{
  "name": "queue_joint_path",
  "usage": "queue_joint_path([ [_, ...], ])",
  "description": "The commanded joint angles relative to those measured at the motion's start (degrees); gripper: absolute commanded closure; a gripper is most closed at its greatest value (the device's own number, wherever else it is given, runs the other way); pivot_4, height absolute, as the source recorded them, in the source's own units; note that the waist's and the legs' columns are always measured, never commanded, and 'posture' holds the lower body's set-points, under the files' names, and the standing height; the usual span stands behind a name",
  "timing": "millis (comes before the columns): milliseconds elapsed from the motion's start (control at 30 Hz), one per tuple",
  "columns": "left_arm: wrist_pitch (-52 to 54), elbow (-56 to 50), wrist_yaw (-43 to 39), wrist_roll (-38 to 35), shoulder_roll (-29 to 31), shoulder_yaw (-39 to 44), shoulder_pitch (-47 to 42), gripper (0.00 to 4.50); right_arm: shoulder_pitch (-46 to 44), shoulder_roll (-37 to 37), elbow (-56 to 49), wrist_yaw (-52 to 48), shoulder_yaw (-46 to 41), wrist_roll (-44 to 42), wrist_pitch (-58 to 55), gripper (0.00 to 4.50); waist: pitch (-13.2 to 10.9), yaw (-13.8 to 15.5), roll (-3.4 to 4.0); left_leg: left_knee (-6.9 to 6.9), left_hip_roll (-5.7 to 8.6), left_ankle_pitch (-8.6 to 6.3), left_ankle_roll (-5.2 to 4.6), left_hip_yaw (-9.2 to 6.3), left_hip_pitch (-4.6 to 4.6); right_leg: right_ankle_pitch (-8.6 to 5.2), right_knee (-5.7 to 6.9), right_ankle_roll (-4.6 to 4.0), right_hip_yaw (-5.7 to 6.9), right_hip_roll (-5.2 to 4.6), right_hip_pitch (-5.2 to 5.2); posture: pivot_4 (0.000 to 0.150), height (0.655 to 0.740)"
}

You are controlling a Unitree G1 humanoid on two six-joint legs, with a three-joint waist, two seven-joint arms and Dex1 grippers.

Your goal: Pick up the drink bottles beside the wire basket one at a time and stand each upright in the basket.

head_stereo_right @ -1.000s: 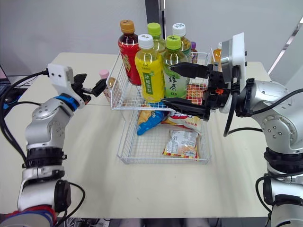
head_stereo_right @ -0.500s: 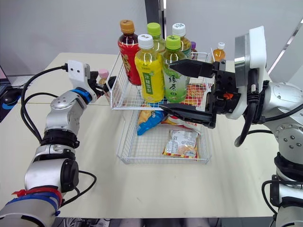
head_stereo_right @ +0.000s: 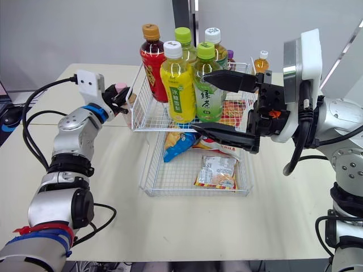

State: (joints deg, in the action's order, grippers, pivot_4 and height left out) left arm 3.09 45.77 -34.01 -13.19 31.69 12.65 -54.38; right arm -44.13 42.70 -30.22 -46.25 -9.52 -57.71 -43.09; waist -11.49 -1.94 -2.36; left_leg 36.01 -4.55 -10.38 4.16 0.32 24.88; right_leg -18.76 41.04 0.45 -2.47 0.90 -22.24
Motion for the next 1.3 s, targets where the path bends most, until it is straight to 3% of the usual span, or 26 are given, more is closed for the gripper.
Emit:
queue_joint_path([
  [33, 2.96, -7.31, -3.32, -2.83, 4.78, 2.49, -1.24, 3.14, -1.28, 0.41, -0.61, -0.14, -1.14, -0.57, 1.29, 0.00, -0.01, 0.02, 0.00, 0.00, 0.00, 0.00, 0.00, 0.00, 0.02, 0.00, -0.01, 0.00, 0.00, 0.00, -0.02, 0.150, 0.7400],
  [300, 21.84, -19.59, -17.41, -13.30, 15.78, 4.75, -6.17, 3.14, -1.39, -0.71, 0.26, -0.32, -0.37, 0.09, 2.20, 0.00, -0.04, 0.31, -0.03, 0.00, 0.01, 0.00, 0.00, -0.05, 0.14, 0.00, -0.10, 0.00, 0.07, -0.02, -0.07, 0.150, 0.7400],
  [433, 31.97, -23.30, -21.98, -18.95, 21.48, 5.72, -13.06, 3.14, -0.95, -0.91, 0.59, -0.43, 0.27, 1.21, 3.01, 0.00, -0.04, 0.28, -0.04, 0.03, 0.02, 0.00, 0.00, -0.09, 0.16, -0.01, -0.10, 0.01, 0.10, -0.02, -0.06, 0.150, 0.7400],
  [600, 39.96, -25.21, -24.98, -23.47, 24.37, 5.15, -21.35, 3.14, -0.87, -1.34, 1.83, -0.94, 1.43, 3.30, 4.37, 0.00, -0.05, 0.18, -0.02, 0.00, 0.02, 0.00, -0.01, -0.06, 0.14, -0.02, -0.10, 0.02, 0.08, -0.01, -0.07, 0.150, 0.7400],
  [833, 46.57, -28.98, -26.09, -27.30, 22.16, 3.07, -27.75, 3.14, -1.68, -3.33, 3.85, -0.44, 0.99, 6.10, 7.00, 0.00, -0.05, 0.13, -0.01, 0.02, 0.01, 0.00, 0.00, -0.06, 0.11, -0.03, -0.04, 0.04, 0.06, 0.00, -0.06, 0.150, 0.7400],
  [1300, 43.43, -33.78, -26.08, -25.26, 14.12, -1.09, -20.84, 3.14, -3.34, -3.33, 4.28, 0.95, -0.98, 6.19, 7.52, 0.00, -0.07, 0.14, 0.01, 0.03, -0.01, 0.00, 0.00, -0.05, 0.12, -0.01, -0.03, 0.01, 0.04, -0.01, -0.08, 0.150, 0.7400],
])
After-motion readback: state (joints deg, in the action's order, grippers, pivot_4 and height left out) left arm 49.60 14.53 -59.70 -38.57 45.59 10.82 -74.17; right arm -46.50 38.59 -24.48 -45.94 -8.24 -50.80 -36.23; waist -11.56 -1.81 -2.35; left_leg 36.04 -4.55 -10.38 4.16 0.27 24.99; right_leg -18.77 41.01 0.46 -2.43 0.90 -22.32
